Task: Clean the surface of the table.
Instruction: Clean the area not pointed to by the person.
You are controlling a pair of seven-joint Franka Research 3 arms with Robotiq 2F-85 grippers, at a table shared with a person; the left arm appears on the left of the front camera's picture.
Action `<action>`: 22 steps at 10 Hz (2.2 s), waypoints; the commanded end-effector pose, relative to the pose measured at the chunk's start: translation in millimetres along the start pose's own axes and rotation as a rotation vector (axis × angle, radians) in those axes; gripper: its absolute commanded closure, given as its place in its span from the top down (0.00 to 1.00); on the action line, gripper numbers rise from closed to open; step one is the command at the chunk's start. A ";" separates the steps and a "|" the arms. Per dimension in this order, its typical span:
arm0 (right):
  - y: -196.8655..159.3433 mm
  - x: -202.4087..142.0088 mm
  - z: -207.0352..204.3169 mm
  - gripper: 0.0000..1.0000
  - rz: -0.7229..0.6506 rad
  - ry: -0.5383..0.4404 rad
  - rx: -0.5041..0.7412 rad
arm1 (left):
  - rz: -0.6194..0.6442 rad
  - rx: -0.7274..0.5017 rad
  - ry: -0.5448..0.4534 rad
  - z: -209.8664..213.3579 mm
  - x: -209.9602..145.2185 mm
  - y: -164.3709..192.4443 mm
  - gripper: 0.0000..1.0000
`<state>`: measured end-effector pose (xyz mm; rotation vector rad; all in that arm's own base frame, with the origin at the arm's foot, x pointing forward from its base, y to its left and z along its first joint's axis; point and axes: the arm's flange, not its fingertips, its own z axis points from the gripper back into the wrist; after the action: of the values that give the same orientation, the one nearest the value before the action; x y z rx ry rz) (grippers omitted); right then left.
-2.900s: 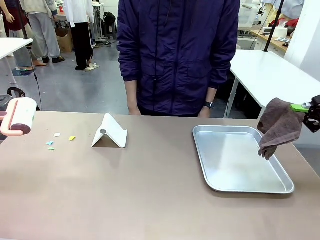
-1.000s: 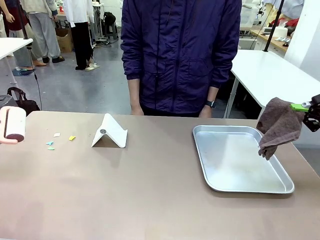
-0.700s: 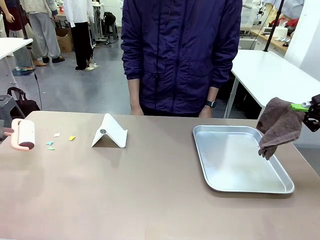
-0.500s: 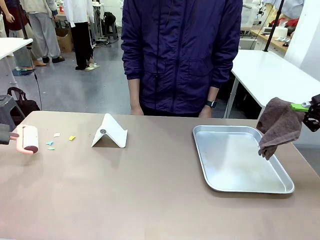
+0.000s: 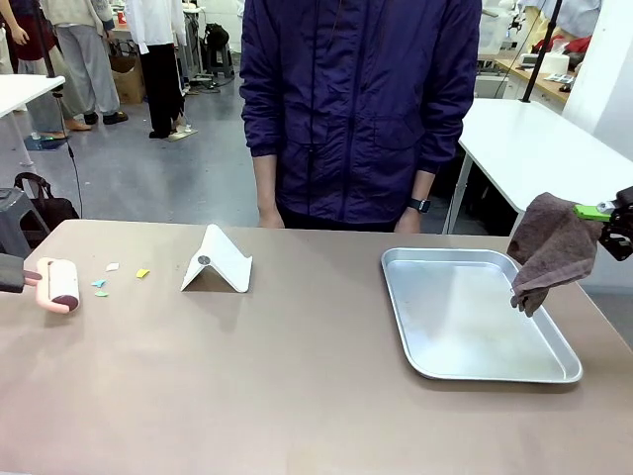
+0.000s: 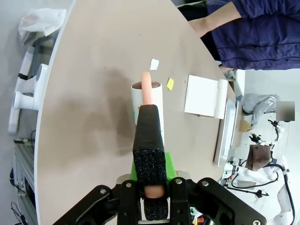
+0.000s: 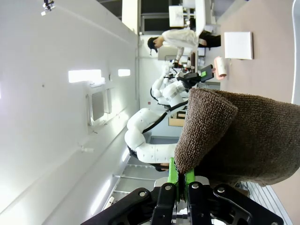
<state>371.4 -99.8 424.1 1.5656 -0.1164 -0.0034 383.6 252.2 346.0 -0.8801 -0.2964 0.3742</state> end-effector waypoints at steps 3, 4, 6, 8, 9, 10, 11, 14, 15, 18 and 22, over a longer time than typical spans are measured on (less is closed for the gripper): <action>3.2 0.6 1.3 0.06 0.019 0.015 -0.002 | 0.041 0.041 0.014 -14.8 15.0 1.0 0.22; 3.2 0.6 1.3 0.06 0.019 0.015 -0.002 | 0.050 0.058 0.007 -20.9 17.3 3.2 0.22; 3.2 0.6 1.3 0.06 0.019 0.015 -0.002 | 0.075 0.090 0.012 -38.3 20.4 3.4 0.22; 3.2 0.6 1.3 0.06 0.019 0.015 -0.002 | 0.103 0.109 0.050 -60.8 25.7 -1.8 0.22; 3.2 0.6 1.3 0.06 0.019 0.015 -0.002 | 0.129 0.123 0.054 -71.3 30.0 -4.6 0.22; 3.2 0.6 1.3 0.06 0.019 0.015 -0.002 | 0.144 0.174 0.051 -82.0 33.2 -8.7 0.22; 3.2 0.6 1.3 0.06 0.019 0.015 -0.002 | 0.158 0.177 0.075 -95.4 36.1 -16.2 0.22; 3.2 0.6 1.3 0.06 0.019 0.015 -0.002 | 0.157 0.166 0.135 -128.1 50.6 -38.5 0.22; 3.2 0.6 1.3 0.06 0.019 0.015 -0.002 | 0.149 0.157 0.148 -137.9 56.4 -46.3 0.22; 3.2 0.6 1.3 0.06 0.019 0.015 -0.002 | 0.150 0.153 0.167 -155.2 70.2 -58.7 0.22; 3.2 0.6 1.3 0.06 0.019 0.015 -0.002 | 0.001 0.011 0.169 -121.7 52.5 -80.0 0.22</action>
<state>371.6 -99.8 424.3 1.5652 -0.1165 -0.0026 511.1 139.5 341.1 -0.8793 -0.0880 0.3446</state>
